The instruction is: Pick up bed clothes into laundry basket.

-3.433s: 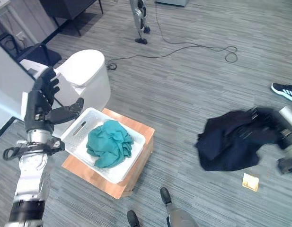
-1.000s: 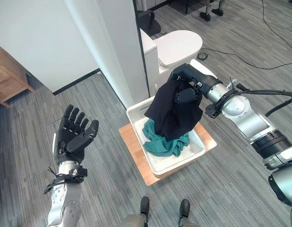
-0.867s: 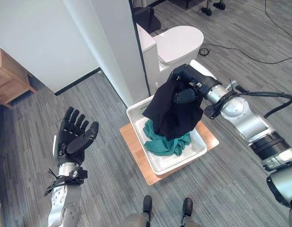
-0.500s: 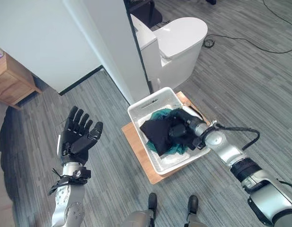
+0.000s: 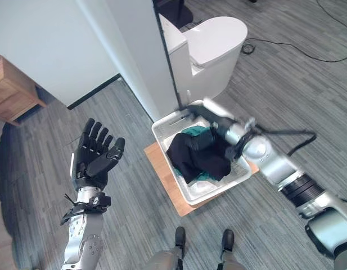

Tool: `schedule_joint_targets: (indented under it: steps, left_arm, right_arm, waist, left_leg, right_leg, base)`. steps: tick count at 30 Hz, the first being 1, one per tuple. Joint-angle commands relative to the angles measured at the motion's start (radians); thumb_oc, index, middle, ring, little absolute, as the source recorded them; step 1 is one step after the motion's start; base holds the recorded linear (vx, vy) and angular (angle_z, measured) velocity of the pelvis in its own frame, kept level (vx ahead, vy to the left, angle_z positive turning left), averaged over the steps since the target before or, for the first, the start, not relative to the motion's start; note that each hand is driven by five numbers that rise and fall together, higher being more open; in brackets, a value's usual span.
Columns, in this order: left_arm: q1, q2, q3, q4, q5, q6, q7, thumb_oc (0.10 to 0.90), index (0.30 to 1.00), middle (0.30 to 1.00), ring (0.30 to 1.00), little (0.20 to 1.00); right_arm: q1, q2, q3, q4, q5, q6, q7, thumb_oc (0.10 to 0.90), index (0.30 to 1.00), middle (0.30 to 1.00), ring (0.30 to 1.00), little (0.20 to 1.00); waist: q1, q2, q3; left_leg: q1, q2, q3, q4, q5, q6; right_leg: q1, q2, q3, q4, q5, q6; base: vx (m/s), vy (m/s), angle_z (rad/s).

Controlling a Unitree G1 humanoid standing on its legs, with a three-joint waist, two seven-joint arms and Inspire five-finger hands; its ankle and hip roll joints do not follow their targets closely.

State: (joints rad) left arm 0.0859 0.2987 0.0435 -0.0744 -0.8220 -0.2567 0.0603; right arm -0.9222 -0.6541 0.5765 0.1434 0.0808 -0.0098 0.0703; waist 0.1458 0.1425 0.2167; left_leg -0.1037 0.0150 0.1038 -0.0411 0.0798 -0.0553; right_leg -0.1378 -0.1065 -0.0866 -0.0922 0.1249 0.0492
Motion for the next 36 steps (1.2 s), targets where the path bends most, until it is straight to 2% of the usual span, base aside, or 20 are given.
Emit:
schedule_joint_targets:
  steps: [1,5,8,10,11,13,14,15,19,20,21,22,23,24,27,29,30,32,35,36]
  left_arm:
    - [-0.088,0.088,0.035,-0.078,0.005,-0.102,-0.004,0.8,0.9,0.9,0.9,0.9]
    - [-0.082,0.093,0.052,-0.06,0.001,-0.093,0.004,0.8,0.9,0.9,0.9,0.9]
    - [-0.091,0.096,0.071,-0.058,0.014,-0.099,0.016,0.8,0.9,0.9,0.9,0.9]
    - [-0.096,0.097,0.082,-0.059,0.032,-0.094,0.017,0.8,0.9,0.9,0.9,0.9]
    - [-0.095,0.099,0.08,-0.059,0.032,-0.094,0.017,0.8,0.9,0.9,0.9,0.9]
    - [-0.08,0.087,0.1,-0.06,0.046,-0.09,0.022,0.8,0.9,0.9,0.9,0.9]
    - [-0.077,0.091,0.094,-0.061,0.046,-0.089,0.023,0.8,0.9,0.9,0.9,0.9]
    - [-0.057,0.074,0.112,-0.073,0.059,-0.087,0.023,0.8,0.9,0.9,0.9,0.9]
    - [-0.023,0.026,0.148,-0.09,0.083,-0.095,0.048,0.8,0.9,0.9,0.9,0.9]
    - [-0.003,0.011,0.18,-0.099,0.109,-0.095,0.054,0.8,0.9,0.9,0.9,0.9]
    - [-0.001,0.011,0.177,-0.1,0.11,-0.095,0.053,0.8,0.9,0.9,0.9,0.9]
    - [0.005,0.012,0.193,-0.105,0.128,-0.097,0.058,0.8,0.9,0.9,0.9,0.9]
    - [0.013,0.012,0.235,-0.111,0.15,-0.103,0.064,0.8,0.9,0.9,0.9,0.9]
    - [0.014,0.011,0.232,-0.113,0.151,-0.102,0.065,0.8,0.9,0.9,0.9,0.9]
    - [0.043,0.013,0.294,-0.132,0.165,-0.106,0.071,0.8,0.9,0.9,0.9,0.9]
    - [0.051,0.006,0.314,-0.141,0.164,-0.11,0.072,0.8,0.9,0.9,0.9,0.9]
    - [0.054,0.008,0.313,-0.145,0.171,-0.102,0.07,0.8,0.9,0.9,0.9,0.9]
    - [0.054,0.016,0.31,-0.143,0.174,-0.097,0.063,0.8,0.9,0.9,0.9,0.9]
    - [0.015,0.064,0.298,-0.131,0.158,-0.108,0.048,0.8,0.9,0.9,0.9,0.9]
    - [-0.005,0.079,0.278,-0.123,0.147,-0.115,0.05,0.8,0.9,0.9,0.9,0.9]
  right_arm:
    - [-0.177,0.114,-0.048,-0.082,0.046,-0.122,-0.053,0.8,0.9,0.9,0.9,0.9]
    - [-0.225,0.081,-0.048,-0.125,0.048,-0.101,-0.035,0.8,0.9,0.9,0.9,0.9]
    - [-0.24,0.024,-0.1,-0.183,0.046,-0.111,-0.076,0.8,0.9,0.9,0.9,0.9]
    - [-0.149,-0.048,-0.211,-0.272,0.086,-0.14,-0.112,0.8,0.9,0.9,0.9,0.9]
    - [-0.14,-0.05,-0.217,-0.279,0.087,-0.138,-0.11,0.8,0.9,0.9,0.9,0.9]
    - [0.011,-0.091,-0.349,-0.305,0.145,-0.163,-0.144,0.8,0.9,0.9,0.9,0.9]
    - [0.027,-0.092,-0.361,-0.314,0.146,-0.161,-0.141,0.8,0.9,0.9,0.9,0.9]
    - [0.251,-0.042,-0.513,-0.38,0.219,-0.206,-0.15,0.8,0.9,0.9,0.9,0.9]
    - [0.664,0.211,-0.735,-0.457,0.46,-0.292,-0.096,0.8,0.9,0.9,0.9,0.9]
    - [0.812,0.255,-0.842,-0.469,0.446,-0.307,-0.107,0.8,0.9,0.9,0.9,0.9]
    - [0.819,0.258,-0.844,-0.475,0.444,-0.305,-0.109,0.8,0.9,0.9,0.9,0.9]
    - [0.864,0.256,-0.9,-0.468,0.436,-0.306,-0.129,0.8,0.9,0.9,0.9,0.9]
    - [0.924,0.261,-1.01,-0.425,0.502,-0.323,-0.164,0.8,0.9,0.9,0.9,0.9]
    - [0.928,0.259,-1.013,-0.425,0.506,-0.324,-0.162,0.8,0.9,0.9,0.9,0.9]
    - [1.002,0.247,-1.174,-0.35,0.497,-0.343,-0.235,0.8,0.9,0.9,0.9,0.9]
    - [1.02,0.262,-1.205,-0.337,0.505,-0.355,-0.252,0.8,0.9,0.9,0.9,0.9]
    - [1.023,0.295,-1.178,-0.328,0.579,-0.356,-0.235,0.8,0.9,0.9,0.9,0.9]
    - [1.037,0.294,-1.156,-0.325,0.606,-0.343,-0.206,0.8,0.9,0.9,0.9,0.9]
    - [1.037,0.252,-1.137,-0.365,0.543,-0.312,-0.177,0.8,0.9,0.9,0.9,0.9]
    - [1.033,0.246,-1.127,-0.378,0.532,-0.314,-0.174,0.8,0.9,0.9,0.9,0.9]
  waist:
    - [-0.014,-0.11,-0.072]
    - [-0.021,-0.126,-0.085]
    - [-0.033,-0.137,-0.091]
    - [-0.062,-0.144,-0.091]
    - [-0.059,-0.146,-0.092]
    - [-0.089,-0.142,-0.087]
    - [-0.083,-0.148,-0.092]
    - [-0.106,-0.144,-0.092]
    - [-0.144,-0.133,-0.086]
    - [-0.165,-0.137,-0.09]
    - [-0.164,-0.137,-0.091]
    - [-0.177,-0.136,-0.092]
    - [-0.205,-0.137,-0.095]
    - [-0.202,-0.137,-0.096]
    - [-0.225,-0.138,-0.108]
    - [-0.235,-0.138,-0.116]
    - [-0.243,-0.134,-0.121]
    - [-0.24,-0.135,-0.124]
    - [-0.247,-0.126,-0.103]
    - [-0.253,-0.124,-0.091]
  left_leg:
    - [0.008,0.033,0.002,-0.046,-0.014,-0.058]
    - [0.024,0.033,-0.001,-0.046,-0.02,-0.054]
    - [0.039,0.032,-0.001,-0.046,-0.026,-0.051]
    - [0.053,0.032,0.004,-0.046,-0.034,-0.047]
    - [0.053,0.033,0.003,-0.046,-0.034,-0.047]
    - [0.057,0.038,0.014,-0.046,-0.03,-0.041]
    - [0.063,0.036,0.014,-0.046,-0.041,-0.042]
    - [0.073,0.04,0.026,-0.046,-0.045,-0.036]
    - [0.083,0.054,0.039,-0.046,-0.037,-0.033]
    - [0.093,0.055,0.037,-0.046,-0.051,-0.033]
    - [0.094,0.055,0.036,-0.046,-0.052,-0.033]
    - [0.099,0.056,0.036,-0.046,-0.051,-0.032]
    - [0.108,0.057,0.044,-0.046,-0.053,-0.032]
    - [0.109,0.057,0.044,-0.046,-0.054,-0.032]
    - [0.118,0.06,0.059,-0.046,-0.052,-0.031]
    - [0.124,0.062,0.069,-0.046,-0.057,-0.03]
    - [0.136,0.064,0.081,-0.046,-0.064,-0.028]
    - [0.146,0.067,0.087,-0.046,-0.073,-0.029]
    - [0.156,0.093,0.076,-0.045,-0.054,-0.037]
    - [0.138,0.1,0.047,-0.04,-0.04,-0.041]
  right_leg:
    - [0.187,-0.071,0.042,0.005,-0.19,0.077]
    - [0.204,-0.073,0.037,0.005,-0.189,0.075]
    - [0.218,-0.074,0.036,0.005,-0.188,0.074]
    - [0.222,-0.072,0.042,0.005,-0.183,0.073]
    - [0.223,-0.072,0.042,0.005,-0.183,0.073]
    - [0.215,-0.068,0.051,0.005,-0.168,0.073]
    - [0.221,-0.07,0.051,0.005,-0.178,0.074]
    - [0.216,-0.067,0.065,0.005,-0.172,0.073]
    - [0.204,-0.056,0.096,0.005,-0.161,0.07]
    - [0.213,-0.054,0.103,0.005,-0.177,0.069]
    - [0.215,-0.054,0.102,0.005,-0.178,0.069]
    - [0.217,-0.053,0.105,0.006,-0.178,0.069]
    - [0.221,-0.051,0.115,0.006,-0.178,0.07]
    - [0.222,-0.051,0.116,0.006,-0.178,0.07]
    - [0.22,-0.048,0.132,0.006,-0.168,0.072]
    - [0.217,-0.046,0.143,0.007,-0.166,0.07]
    - [0.212,-0.043,0.157,0.012,-0.165,0.068]
    - [0.209,-0.04,0.167,0.03,-0.176,0.066]
    - [0.151,-0.006,0.196,0.176,-0.224,0.057]
    - [0.14,0.015,0.255,0.21,-0.239,0.055]
  base:
    - [-0.03,0.023,-0.13]
    - [-0.02,0.008,0.01]
    - [-0.04,0.023,0.12]
    - [-0.04,0.027,0.17]
    - [-0.05,0.035,0.08]
    - [-0.05,0.034,0.02]
    - [-0.03,0.054,-0.09]
    - [0.0,0.058,-0.16]
    - [-0.07,0.034,-0.23]
    - [0.0,0.004,-0.28]
    - [0.03,0.006,-0.18]
    - [0.01,0.02,-0.17]
    - [0.01,0.02,-0.09]
    - [0.01,0.018,-0.1]
    - [-0.02,-0.014,-0.18]
    - [0.03,-0.019,-0.24]
    - [0.05,-0.006,-0.3]
    - [0.04,-0.029,-0.28]
    - [-0.09,-0.072,-0.16]
    - [-0.25,-0.136,0.08]
